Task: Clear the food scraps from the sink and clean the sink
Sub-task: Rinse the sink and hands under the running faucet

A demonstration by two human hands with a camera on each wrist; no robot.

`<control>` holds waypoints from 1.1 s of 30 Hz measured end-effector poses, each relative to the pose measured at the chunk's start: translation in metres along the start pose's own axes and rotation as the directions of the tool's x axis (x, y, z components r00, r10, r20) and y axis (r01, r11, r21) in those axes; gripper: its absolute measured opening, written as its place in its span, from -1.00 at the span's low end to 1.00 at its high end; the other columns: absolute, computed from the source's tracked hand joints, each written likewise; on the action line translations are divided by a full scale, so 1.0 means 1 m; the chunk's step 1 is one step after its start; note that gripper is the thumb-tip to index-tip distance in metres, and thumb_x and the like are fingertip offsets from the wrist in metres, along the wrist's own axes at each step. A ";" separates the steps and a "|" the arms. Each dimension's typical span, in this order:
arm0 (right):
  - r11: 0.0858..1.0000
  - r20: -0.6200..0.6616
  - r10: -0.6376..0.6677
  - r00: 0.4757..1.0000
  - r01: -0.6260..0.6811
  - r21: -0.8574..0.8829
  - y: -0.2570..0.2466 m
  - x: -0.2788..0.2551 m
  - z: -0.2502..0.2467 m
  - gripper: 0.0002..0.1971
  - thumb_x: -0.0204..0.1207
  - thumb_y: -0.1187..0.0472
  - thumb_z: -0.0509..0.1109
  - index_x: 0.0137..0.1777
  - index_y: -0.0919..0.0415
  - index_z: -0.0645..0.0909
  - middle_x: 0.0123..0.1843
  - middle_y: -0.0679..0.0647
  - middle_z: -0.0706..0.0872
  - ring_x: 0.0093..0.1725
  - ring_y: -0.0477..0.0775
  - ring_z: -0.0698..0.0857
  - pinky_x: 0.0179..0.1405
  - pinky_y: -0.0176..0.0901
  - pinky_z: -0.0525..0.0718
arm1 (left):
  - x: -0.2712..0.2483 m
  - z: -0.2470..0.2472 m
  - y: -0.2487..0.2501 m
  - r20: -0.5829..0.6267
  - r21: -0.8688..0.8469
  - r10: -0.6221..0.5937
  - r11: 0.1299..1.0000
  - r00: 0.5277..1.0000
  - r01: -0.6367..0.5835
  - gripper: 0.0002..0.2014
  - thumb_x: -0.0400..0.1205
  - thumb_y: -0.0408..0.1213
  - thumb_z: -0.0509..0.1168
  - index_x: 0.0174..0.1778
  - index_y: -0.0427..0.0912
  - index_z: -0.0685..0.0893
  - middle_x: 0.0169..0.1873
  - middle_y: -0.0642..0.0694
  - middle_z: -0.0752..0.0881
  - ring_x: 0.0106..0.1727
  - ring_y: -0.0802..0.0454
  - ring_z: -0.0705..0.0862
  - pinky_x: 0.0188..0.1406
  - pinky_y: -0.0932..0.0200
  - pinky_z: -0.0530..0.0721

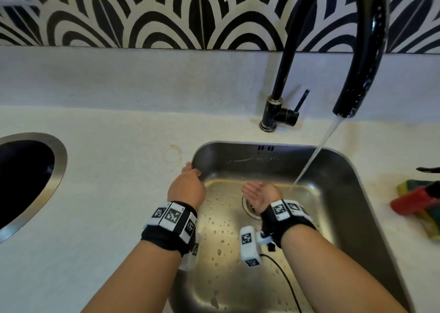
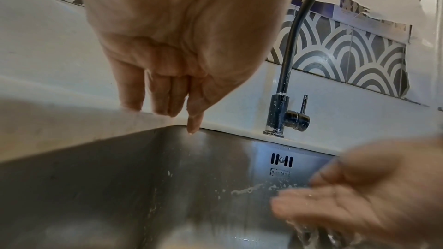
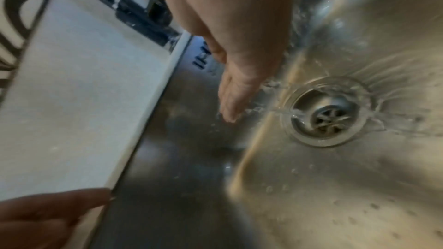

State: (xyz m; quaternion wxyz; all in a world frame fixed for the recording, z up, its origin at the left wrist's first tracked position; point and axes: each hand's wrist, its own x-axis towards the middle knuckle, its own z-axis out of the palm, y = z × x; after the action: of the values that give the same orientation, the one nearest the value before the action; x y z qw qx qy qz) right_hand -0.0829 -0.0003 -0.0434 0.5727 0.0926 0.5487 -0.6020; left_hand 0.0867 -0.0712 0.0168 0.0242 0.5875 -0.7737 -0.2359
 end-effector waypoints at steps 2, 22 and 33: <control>0.998 0.019 -0.038 0.999 0.039 -0.049 -0.010 0.003 0.036 -0.53 0.76 0.15 -0.06 0.47 0.51 0.36 0.47 0.43 0.46 0.48 0.37 0.46 0.48 0.09 0.40 | 0.001 -0.001 -0.001 0.007 0.008 0.017 1.000 1.000 -0.017 -0.64 0.67 -0.35 0.04 0.34 -0.14 0.59 0.60 -0.11 0.28 0.30 -0.16 0.61 0.25 0.02 0.52; 0.972 -0.025 0.017 1.000 -0.010 0.234 -0.015 -0.020 -0.060 -0.64 0.74 0.14 -0.01 0.08 0.38 0.54 0.21 0.29 0.62 0.09 0.20 0.63 0.26 0.01 0.51 | -0.002 0.010 0.011 -0.085 -0.224 0.060 0.971 0.995 -0.078 -0.63 0.66 -0.26 0.16 0.41 -0.12 0.55 0.47 -0.14 0.49 0.42 -0.06 0.53 0.36 0.17 0.45; 0.964 0.037 -0.038 0.999 0.027 0.264 -0.055 -0.031 -0.077 -0.64 0.69 0.20 0.15 -0.20 0.38 0.67 -0.23 0.27 0.78 -0.23 0.16 0.81 -0.27 -0.08 0.81 | -0.001 0.071 0.105 0.612 -0.781 0.185 -0.014 0.769 0.625 -0.59 0.77 -0.12 -0.02 0.02 -0.34 0.65 -0.05 -0.22 0.72 -0.04 -0.03 0.70 -0.08 0.18 0.62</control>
State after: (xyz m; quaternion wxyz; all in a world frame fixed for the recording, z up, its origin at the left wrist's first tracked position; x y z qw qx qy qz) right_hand -0.1559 0.0629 -0.0195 0.5566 0.1465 0.4532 -0.6806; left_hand -0.0299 -0.0256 -0.0051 0.1538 0.4224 -0.2367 -0.8613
